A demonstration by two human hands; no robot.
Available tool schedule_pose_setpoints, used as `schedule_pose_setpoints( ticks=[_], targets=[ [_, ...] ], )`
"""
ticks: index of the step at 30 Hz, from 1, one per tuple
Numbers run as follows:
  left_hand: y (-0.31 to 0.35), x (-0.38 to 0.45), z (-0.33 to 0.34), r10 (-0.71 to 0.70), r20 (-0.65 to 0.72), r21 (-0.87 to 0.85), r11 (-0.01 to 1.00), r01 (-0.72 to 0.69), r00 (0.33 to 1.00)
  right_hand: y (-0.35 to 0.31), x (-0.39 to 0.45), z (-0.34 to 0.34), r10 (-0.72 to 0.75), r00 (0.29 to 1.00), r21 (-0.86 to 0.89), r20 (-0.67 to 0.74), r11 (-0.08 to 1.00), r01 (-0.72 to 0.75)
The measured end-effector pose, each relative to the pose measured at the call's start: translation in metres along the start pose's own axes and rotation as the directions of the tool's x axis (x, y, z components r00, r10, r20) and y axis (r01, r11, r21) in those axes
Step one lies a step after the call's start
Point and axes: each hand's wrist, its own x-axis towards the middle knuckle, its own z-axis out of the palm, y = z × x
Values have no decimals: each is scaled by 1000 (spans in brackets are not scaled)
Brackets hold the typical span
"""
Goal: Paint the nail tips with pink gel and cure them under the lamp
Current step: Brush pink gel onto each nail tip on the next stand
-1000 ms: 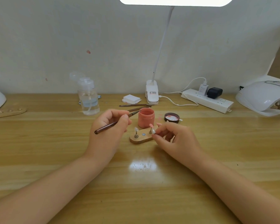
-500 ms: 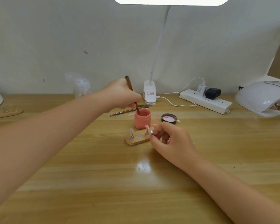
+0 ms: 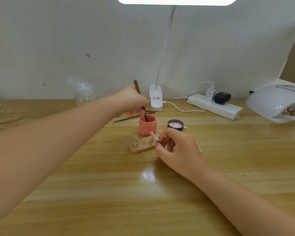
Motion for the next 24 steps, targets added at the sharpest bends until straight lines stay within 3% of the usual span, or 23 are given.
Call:
schedule_pose_setpoints(
  ticks=[4,8,13,20,24],
  targets=[
    [-10,0,-19,-122,-72,-323,942,93,990,1,0,-1,-3,1000,-7,5,1000,3],
    [-29,-8,-28,-234,-11,-494,846,198,972,0,0,0,2,1000,-5,1,1000,-2],
    [-50,-14,-34,-307,40,-553,785,277,951,1,-1,0,-10,1000,6,1,1000,10],
    [-51,-16,-29,-249,71,-653,720,233,966,1,-2,0,-5,1000,20,2,1000,5],
    [-56,-18,-21,-305,-39,-659,724,205,952,1,-2,-1,-2,1000,46,-3,999,3]
  ],
)
